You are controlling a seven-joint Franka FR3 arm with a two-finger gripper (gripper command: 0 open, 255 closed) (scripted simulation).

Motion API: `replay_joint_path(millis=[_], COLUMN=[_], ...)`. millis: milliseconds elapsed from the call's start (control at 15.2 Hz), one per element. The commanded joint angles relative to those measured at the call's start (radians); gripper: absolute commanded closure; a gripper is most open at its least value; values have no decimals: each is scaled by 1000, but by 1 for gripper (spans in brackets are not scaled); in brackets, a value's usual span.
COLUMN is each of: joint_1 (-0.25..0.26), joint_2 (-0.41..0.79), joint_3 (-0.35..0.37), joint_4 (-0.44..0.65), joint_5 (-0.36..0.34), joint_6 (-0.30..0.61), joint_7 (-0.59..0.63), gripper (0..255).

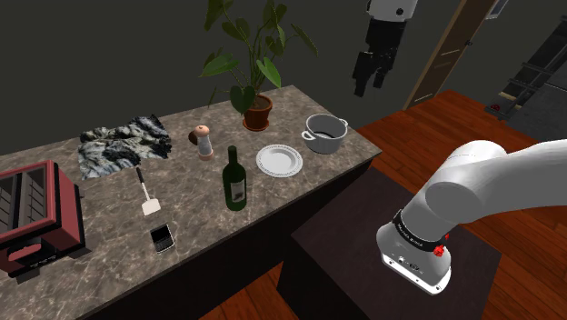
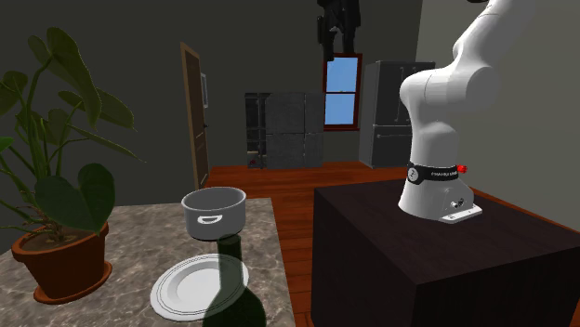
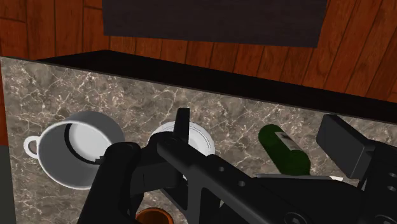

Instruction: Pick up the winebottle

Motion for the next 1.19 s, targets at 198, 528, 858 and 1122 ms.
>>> replay_joint_path(millis=[198,528,858,1122], joint_1=[18,46,69,81], joint_2=[43,145,280,406], joint_3=[39,105,170,221], joint_4=[-38,-72,-70,-41], joint_5=[29,69,91,89], joint_6=[100,270,437,561], joint_7=[43,111,180,240], gripper=[0,0,0,0])
